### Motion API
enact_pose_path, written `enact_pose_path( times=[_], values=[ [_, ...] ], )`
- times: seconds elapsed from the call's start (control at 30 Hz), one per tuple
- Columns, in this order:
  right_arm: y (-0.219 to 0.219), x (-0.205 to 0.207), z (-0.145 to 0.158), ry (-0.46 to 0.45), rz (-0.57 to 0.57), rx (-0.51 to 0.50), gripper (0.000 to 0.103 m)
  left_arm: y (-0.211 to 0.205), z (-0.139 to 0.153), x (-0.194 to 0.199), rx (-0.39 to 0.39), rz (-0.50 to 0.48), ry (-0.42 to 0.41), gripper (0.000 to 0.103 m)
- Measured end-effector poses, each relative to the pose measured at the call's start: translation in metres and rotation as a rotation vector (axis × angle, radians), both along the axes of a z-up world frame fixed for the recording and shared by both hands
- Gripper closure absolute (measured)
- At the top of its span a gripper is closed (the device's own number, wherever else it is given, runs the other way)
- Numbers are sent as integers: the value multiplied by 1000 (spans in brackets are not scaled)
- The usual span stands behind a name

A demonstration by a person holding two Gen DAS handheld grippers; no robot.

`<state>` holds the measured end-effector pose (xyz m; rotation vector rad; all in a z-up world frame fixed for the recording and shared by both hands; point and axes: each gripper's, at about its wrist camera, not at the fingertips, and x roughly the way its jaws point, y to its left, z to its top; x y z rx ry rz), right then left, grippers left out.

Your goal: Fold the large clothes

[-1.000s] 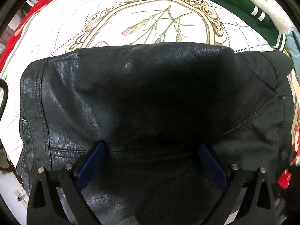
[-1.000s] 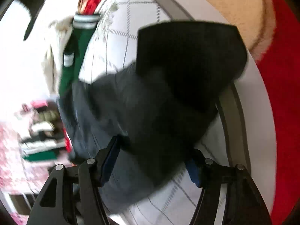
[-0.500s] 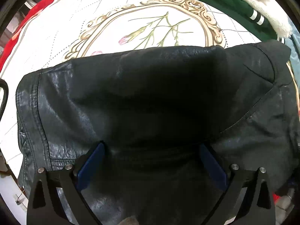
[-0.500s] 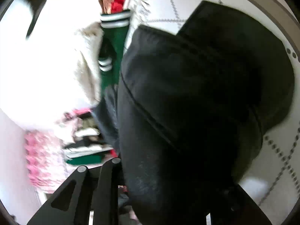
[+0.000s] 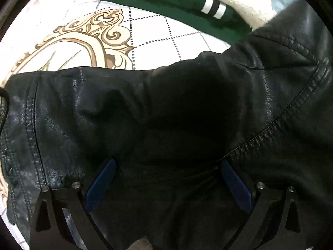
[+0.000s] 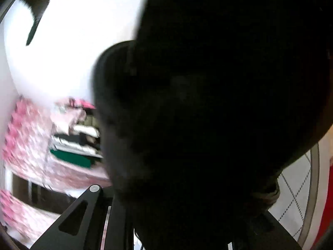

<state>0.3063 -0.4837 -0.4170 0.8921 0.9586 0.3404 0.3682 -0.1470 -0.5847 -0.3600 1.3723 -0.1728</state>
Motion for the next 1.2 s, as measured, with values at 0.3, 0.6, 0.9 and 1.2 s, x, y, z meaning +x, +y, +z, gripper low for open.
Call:
enact_pose_path(
  times=[0.3, 0.6, 0.9, 1.2],
  values=[
    [172, 23, 20, -31, 315, -127, 82, 150, 55, -81, 27, 296, -62, 1],
    [379, -4, -125, 319, 686, -280, 73, 306, 111, -223, 248, 688, -11, 1],
    [357, 19, -12, 234, 683, -150, 1, 292, 144, -252, 247, 763, -127, 1],
    [355, 138, -81, 382, 654, -432, 77, 244, 104, -184, 223, 630, -104, 1]
  ],
)
